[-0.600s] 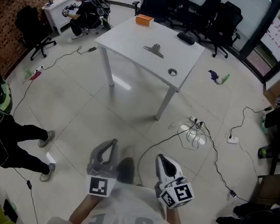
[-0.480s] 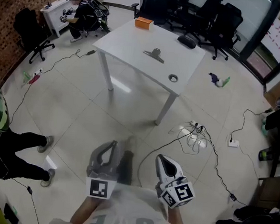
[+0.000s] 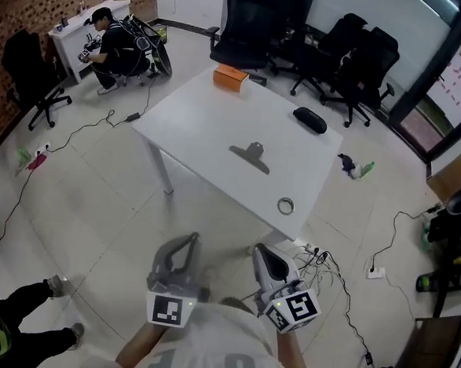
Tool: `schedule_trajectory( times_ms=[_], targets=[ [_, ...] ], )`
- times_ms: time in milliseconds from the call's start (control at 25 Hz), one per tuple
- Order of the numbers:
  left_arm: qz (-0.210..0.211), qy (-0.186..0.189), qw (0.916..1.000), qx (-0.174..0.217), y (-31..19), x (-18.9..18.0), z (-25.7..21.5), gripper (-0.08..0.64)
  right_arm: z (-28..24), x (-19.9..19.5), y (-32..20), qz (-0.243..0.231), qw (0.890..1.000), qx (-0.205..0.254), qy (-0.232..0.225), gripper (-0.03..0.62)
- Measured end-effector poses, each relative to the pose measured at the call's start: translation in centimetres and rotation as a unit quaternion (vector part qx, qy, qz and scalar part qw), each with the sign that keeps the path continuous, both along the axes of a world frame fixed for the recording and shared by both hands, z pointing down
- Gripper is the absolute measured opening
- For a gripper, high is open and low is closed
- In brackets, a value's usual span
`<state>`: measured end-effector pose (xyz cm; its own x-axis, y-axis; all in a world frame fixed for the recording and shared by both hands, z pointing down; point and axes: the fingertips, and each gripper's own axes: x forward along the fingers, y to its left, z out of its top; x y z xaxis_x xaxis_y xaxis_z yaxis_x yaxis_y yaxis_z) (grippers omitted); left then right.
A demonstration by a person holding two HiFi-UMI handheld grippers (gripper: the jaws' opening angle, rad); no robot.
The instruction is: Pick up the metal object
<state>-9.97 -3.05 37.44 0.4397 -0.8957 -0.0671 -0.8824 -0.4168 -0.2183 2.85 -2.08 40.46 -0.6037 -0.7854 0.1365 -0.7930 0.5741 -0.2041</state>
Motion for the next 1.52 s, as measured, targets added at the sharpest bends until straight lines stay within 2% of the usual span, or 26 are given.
schedule_trajectory(
  times_ms=[80, 120, 240, 280, 360, 520, 640, 760, 880, 1040, 1160, 1280, 1400, 1520],
  targets=[
    [0.015, -0.042, 0.9989, 0.016, -3.7, -0.4, -0.3, 0.002, -0.4, -0.2, -3.8, 0.009, 1.000, 0.007, 0.002, 0.014],
    [0.017, -0.042, 0.9989, 0.011, -5.1, -0.7, -0.2, 0.002, -0.4, -0.2, -5.3, 0.014, 1.000, 0.009, 0.003, 0.014],
    [0.011, -0.003, 0.9998, -0.015, -8.3, -0.8, 0.6, 0.002, 0.2, 0.5, -9.3, 0.026, 1.000, 0.005, 0.008, 0.018],
    [0.010, -0.002, 0.9998, -0.019, -9.3, -0.5, 0.8, 0.002, 0.6, 0.8, -10.6, 0.030, 1.000, 0.001, 0.006, 0.020],
    [0.006, -0.006, 0.9997, -0.025, -11.1, 0.3, 1.3, 0.002, 1.2, 1.4, -13.0, 0.030, 1.000, -0.005, 0.001, 0.021],
    [0.012, -0.046, 0.9987, -0.017, -14.6, 1.9, 1.6, 0.002, 2.1, 1.4, -16.8, 0.014, 1.000, -0.017, 0.001, 0.021],
    [0.020, -0.029, 0.9988, -0.032, -16.5, 2.7, 1.5, 0.002, 2.9, 1.8, -19.4, 0.013, 1.000, -0.024, -0.009, 0.025],
    [0.025, -0.030, 0.9983, -0.042, -18.5, 3.6, 1.6, 0.002, 4.7, 2.5, -22.9, 0.018, 0.999, -0.038, -0.007, 0.058],
    [0.031, -0.029, 0.9978, -0.050, -20.1, 4.6, 2.1, 0.002, 7.0, 2.9, -26.4, 0.017, 0.999, -0.050, 0.000, 0.137],
    [0.044, -0.036, 0.9968, -0.055, -22.0, 6.0, 2.7, 0.002, 11.6, 3.6, -31.8, 0.012, 0.995, -0.093, 0.028, 0.242],
    [0.040, -0.039, 0.9967, -0.058, -23.5, 6.3, 3.0, 0.002, 15.3, 4.0, -34.8, 0.008, 0.989, -0.136, 0.056, 0.279],
    [0.035, -0.045, 0.9965, -0.061, -25.3, 6.3, 3.3, 0.002, 18.5, 3.9, -36.5, -0.006, 0.982, -0.176, 0.075, 0.295],
    [0.024, -0.046, 0.9957, -0.077, -26.4, 6.2, 4.2, 0.002, 20.8, 3.6, -37.1, -0.019, 0.976, -0.203, 0.074, 0.295],
    [0.013, -0.044, 0.9957, -0.080, -27.3, 6.1, 4.5, 0.002, 21.7, 3.1, -37.7, -0.035, 0.973, -0.203, 0.102, 0.248]
  ],
)
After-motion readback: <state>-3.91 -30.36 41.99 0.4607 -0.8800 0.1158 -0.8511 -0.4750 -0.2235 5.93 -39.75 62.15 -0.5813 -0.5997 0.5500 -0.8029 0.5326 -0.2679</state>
